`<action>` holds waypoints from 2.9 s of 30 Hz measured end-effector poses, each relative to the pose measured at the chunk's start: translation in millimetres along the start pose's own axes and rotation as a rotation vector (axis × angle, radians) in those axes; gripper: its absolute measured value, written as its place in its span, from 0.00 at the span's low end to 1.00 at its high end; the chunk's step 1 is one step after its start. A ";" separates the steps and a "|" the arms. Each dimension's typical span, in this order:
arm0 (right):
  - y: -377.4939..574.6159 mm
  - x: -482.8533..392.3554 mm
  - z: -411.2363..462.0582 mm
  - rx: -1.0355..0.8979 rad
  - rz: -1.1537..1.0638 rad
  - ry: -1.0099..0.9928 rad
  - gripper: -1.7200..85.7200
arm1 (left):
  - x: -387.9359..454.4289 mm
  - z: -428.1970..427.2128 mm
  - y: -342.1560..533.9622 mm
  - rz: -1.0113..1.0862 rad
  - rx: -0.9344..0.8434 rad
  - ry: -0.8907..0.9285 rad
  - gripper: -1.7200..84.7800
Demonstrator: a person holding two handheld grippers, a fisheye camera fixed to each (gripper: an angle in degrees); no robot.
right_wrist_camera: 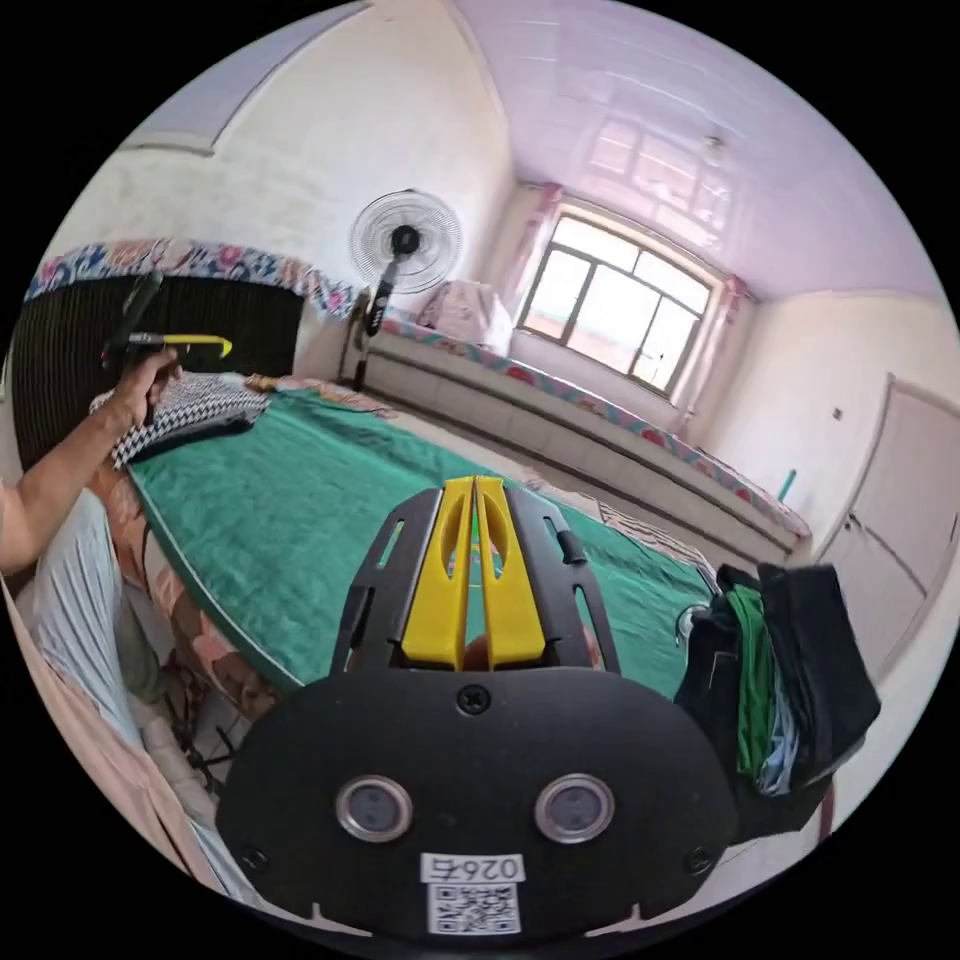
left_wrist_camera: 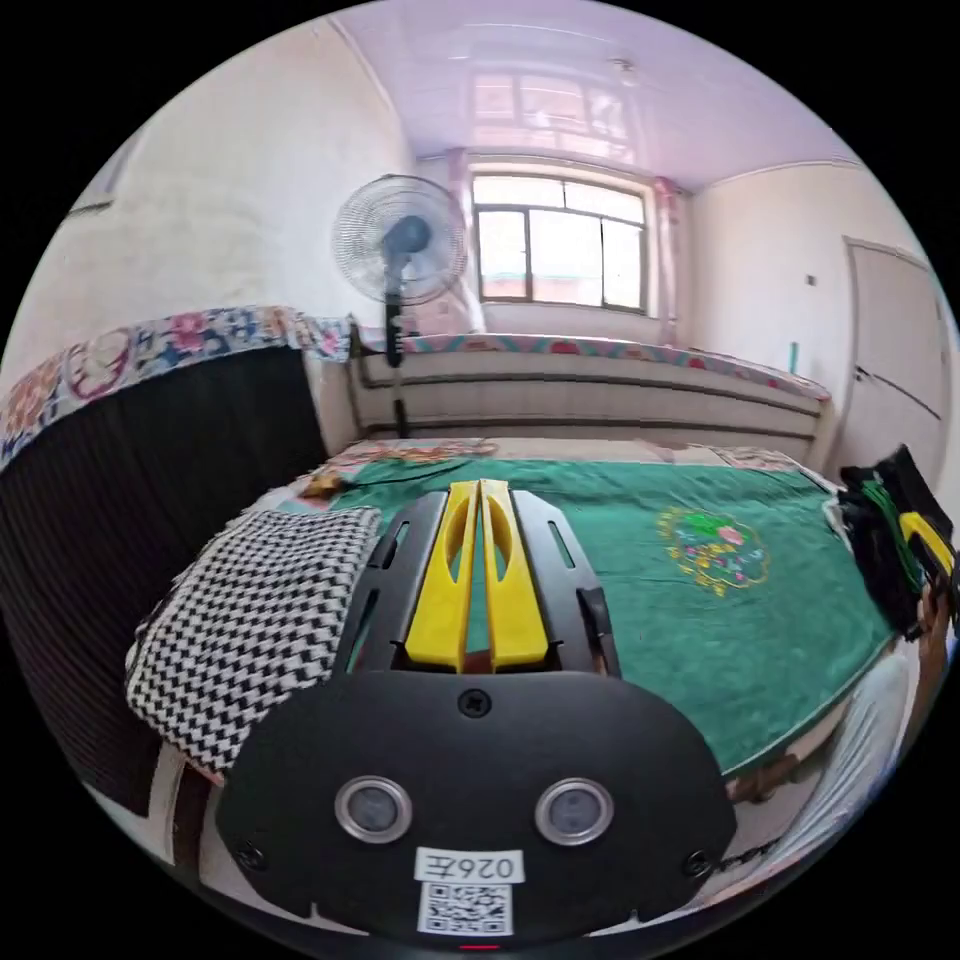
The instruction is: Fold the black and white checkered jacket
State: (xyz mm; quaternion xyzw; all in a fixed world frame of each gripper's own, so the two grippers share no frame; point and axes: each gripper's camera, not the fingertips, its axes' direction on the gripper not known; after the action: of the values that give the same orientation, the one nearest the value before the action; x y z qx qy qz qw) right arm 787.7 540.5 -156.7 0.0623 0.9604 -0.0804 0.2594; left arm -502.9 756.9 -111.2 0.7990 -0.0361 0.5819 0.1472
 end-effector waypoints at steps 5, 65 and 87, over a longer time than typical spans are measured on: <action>-34.6 -61.3 51.9 -0.019 -0.109 -0.103 0.00 | -113.8 -38.8 82.5 -0.201 0.029 -0.236 0.06; -381.7 -386.7 745.6 -0.621 0.150 -0.859 0.07 | -264.2 -189.2 697.3 -0.903 -0.003 -0.303 0.13; -342.2 -405.4 367.2 0.006 -0.040 -0.910 0.04 | -223.3 -189.3 710.5 -1.063 0.064 -0.211 0.11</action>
State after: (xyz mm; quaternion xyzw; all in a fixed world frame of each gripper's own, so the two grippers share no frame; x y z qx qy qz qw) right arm 1259.4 105.3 -222.0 0.0028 0.7496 -0.1075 0.6530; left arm -911.1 106.1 -131.1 0.7653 0.3760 0.3449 0.3923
